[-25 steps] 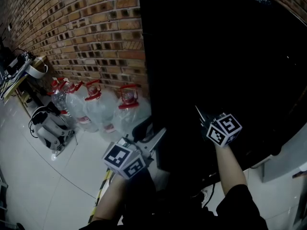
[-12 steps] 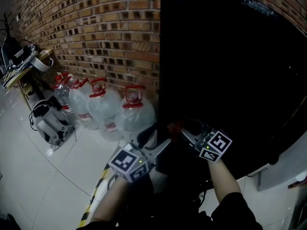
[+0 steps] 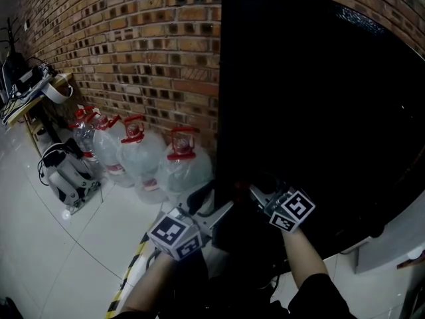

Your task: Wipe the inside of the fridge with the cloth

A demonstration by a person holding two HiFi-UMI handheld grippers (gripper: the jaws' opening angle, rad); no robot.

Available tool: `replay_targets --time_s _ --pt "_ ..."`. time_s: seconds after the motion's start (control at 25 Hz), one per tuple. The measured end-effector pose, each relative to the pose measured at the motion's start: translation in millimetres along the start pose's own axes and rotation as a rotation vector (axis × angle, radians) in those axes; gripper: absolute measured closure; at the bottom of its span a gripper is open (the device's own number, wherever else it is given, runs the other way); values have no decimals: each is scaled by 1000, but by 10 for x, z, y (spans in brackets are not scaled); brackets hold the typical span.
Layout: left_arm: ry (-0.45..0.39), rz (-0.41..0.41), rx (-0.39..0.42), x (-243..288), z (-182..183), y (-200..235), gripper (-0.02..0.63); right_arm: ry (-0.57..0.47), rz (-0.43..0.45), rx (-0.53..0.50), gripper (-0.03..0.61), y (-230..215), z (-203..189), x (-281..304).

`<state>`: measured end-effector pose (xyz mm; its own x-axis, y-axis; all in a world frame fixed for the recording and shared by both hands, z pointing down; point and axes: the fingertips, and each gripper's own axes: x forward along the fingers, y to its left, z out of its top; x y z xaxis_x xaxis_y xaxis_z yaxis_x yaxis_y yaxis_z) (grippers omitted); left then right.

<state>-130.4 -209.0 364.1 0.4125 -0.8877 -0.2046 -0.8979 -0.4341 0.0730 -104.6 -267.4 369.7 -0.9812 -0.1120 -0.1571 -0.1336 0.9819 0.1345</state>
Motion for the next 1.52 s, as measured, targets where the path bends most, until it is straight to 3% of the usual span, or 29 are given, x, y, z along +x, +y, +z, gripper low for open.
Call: replay_targets --time_s 0.28,0.44,0.6,1.12,1.32,1.52 --pt "3 -11 -7 50 -25 -42 319 -19 -76 74 503 -136 -85 -21" --pt "-2 -4 -10 68 -12 -19 319 43 -204 85 503 -499 -207 21" --pt "-1 -2 -12 71 -18 -26 319 116 -267 84 503 -750 -253 83" --pt "22 -3 2 121 -67 34 327 256 -376 11 503 -1485 -428 233" --pt "6 -8 -3 137 -28 46 327 340 -430 -114 503 -1743 -512 237" --pt "17 -14 -5 180 -79 79 327 370 -471 -47 503 -1986 -604 317"
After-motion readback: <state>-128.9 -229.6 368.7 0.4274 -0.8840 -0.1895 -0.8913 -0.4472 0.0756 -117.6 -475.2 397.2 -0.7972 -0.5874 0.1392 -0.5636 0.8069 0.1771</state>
